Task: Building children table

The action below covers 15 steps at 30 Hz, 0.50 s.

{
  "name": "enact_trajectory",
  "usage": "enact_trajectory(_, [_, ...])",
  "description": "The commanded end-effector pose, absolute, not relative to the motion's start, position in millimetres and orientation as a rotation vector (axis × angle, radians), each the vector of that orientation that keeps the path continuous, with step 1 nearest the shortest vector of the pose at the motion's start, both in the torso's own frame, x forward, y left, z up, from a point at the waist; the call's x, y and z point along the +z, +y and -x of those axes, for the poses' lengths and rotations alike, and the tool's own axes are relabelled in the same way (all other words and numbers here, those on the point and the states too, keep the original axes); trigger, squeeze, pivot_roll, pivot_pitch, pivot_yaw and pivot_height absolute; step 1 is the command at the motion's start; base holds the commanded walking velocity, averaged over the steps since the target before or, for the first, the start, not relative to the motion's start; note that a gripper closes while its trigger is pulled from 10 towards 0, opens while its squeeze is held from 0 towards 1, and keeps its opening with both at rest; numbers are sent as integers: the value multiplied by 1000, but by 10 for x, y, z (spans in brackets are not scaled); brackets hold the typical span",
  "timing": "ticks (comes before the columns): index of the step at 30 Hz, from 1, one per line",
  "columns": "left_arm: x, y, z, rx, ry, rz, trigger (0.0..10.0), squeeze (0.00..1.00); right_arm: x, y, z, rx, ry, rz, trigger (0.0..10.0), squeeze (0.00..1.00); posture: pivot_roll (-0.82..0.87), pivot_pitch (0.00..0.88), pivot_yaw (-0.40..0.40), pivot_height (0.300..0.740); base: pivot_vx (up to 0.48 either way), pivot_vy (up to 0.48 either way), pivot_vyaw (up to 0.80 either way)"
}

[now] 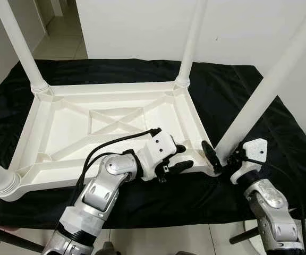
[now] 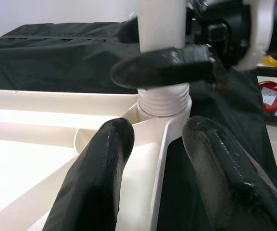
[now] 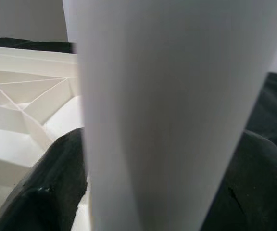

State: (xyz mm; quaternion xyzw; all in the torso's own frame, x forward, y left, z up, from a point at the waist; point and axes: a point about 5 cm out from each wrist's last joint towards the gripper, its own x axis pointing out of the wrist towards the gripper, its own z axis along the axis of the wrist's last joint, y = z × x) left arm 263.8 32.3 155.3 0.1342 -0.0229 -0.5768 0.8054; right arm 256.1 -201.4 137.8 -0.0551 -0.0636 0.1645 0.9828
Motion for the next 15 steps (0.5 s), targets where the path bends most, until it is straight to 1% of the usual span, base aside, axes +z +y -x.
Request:
enact_trajectory(1, [1546, 319, -2675, -1095, -74, -306, 10000, 0, 1376, -2045, -2580, 343, -121, 131, 4784, 0, -14, 4, -32, 740, 0, 0, 0])
enact_trajectory(2, [1540, 317, -2674, -1093, -78, -316, 10000, 0, 1374, -2052, -2586, 346, -118, 136, 2706, 0, -14, 4, -32, 740, 0, 0, 0])
enact_trajectory(3, [1539, 316, -2672, -1093, -79, -314, 10000, 0, 1354, -2057, -2588, 351, -105, 142, 0, 0, -12, 6, -34, 740, 0, 0, 0])
enact_trajectory(15, [1541, 308, -2689, -1074, -84, -312, 10000, 0, 1144, -1998, -2492, 342, -3, 125, 0, 0, -15, 6, -34, 740, 0, 0, 0])
